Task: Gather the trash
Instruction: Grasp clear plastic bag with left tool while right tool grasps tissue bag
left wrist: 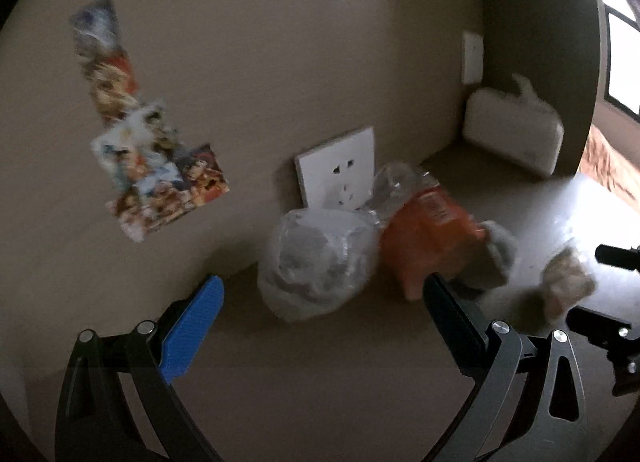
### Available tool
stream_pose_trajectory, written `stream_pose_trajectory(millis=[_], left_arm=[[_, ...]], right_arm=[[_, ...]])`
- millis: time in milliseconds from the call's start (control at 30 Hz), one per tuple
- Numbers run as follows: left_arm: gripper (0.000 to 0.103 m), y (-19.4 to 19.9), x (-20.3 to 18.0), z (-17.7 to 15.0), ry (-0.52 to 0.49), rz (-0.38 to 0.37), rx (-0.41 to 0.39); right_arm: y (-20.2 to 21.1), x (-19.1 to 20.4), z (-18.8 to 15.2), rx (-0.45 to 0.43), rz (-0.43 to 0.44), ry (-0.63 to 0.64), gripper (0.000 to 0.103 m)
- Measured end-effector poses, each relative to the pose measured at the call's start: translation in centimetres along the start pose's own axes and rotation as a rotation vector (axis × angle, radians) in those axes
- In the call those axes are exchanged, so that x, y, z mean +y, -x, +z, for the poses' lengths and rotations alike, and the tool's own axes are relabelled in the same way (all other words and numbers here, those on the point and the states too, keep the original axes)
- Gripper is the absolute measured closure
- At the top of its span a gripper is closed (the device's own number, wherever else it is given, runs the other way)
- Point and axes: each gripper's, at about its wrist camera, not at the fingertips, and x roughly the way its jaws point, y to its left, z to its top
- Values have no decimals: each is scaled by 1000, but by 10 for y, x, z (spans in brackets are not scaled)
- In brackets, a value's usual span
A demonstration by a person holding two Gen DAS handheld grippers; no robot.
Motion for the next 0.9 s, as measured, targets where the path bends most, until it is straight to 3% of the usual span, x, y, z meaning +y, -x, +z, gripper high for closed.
stream_pose_trajectory(millis=[200,233,267,300,367,500,633,900], left_arm=[[8,-39,5,7,-34,-56,33],[17,-45,7,7,-28,-74,43],[41,-54,8,7,-20,-94,66],[44,-66,10,10,2,-121,110],[54,-73,14,13,18,-151,114],[70,-75,6,14,-24,-135,113],[73,-56,6,15,-10,-142,87],[73,33,-4,20,-29,-180,1]], right_arm=[[-23,1,8,48,-28,-25,4],[-26,2,9,56,-35,-26,4],[-28,2,9,62,-36,-27,8],[-32,2,9,77,-34,-28,13],[-35,1,8,93,-43,-37,38],[-33,-2,8,87,-33,-64,47],[-16,-3,9,55,-29,-73,48],[59,-1,23,-77,-37,-49,48]])
